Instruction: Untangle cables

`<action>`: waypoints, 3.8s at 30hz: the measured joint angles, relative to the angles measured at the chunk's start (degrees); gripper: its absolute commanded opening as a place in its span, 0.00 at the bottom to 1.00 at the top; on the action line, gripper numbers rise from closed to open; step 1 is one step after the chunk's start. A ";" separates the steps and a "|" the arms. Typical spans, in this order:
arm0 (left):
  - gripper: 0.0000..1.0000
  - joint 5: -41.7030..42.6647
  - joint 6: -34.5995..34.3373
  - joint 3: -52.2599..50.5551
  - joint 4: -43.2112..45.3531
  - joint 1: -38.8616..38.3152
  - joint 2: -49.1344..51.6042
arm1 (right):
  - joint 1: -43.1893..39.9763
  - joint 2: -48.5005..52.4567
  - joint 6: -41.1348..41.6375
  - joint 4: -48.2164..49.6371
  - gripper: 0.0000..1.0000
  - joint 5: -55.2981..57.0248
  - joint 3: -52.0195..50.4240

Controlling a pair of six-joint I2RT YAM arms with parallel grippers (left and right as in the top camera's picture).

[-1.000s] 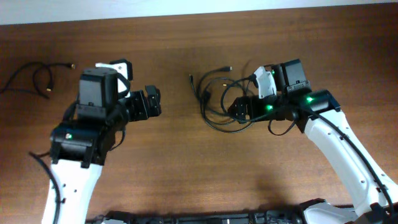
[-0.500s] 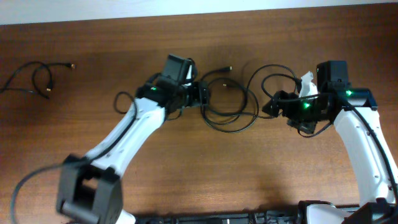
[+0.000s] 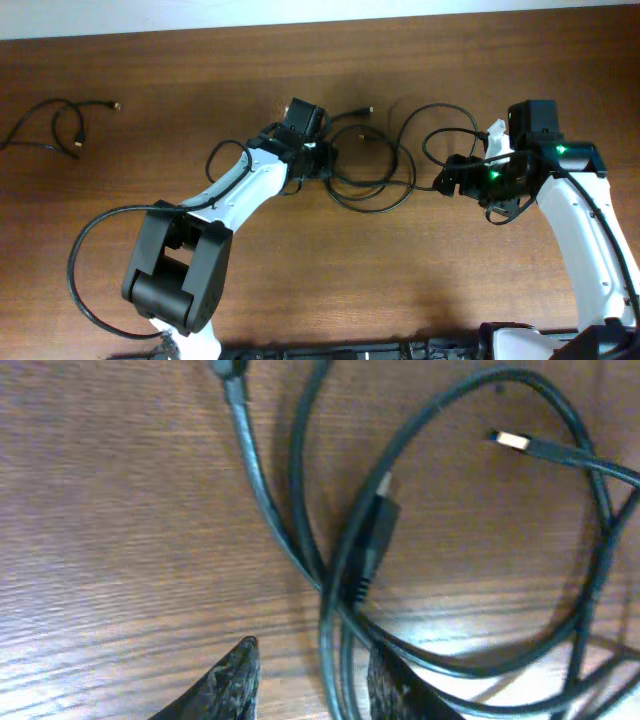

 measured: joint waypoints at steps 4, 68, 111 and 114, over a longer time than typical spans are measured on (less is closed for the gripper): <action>0.37 -2.80 -0.02 0.00 -0.02 -0.48 0.00 | 0.00 0.00 -0.17 0.02 0.94 0.24 0.00; 0.00 -7.82 12.37 6.40 6.51 3.41 -38.40 | 4.00 0.00 -0.15 3.72 0.99 0.44 0.00; 0.99 3.06 -1.27 22.75 -18.01 21.44 -14.84 | 7.34 4.79 -0.20 1.22 0.99 0.42 0.00; 0.99 4.68 -1.31 22.62 -24.13 17.00 -13.49 | 7.34 4.04 0.76 2.62 0.99 0.42 -0.02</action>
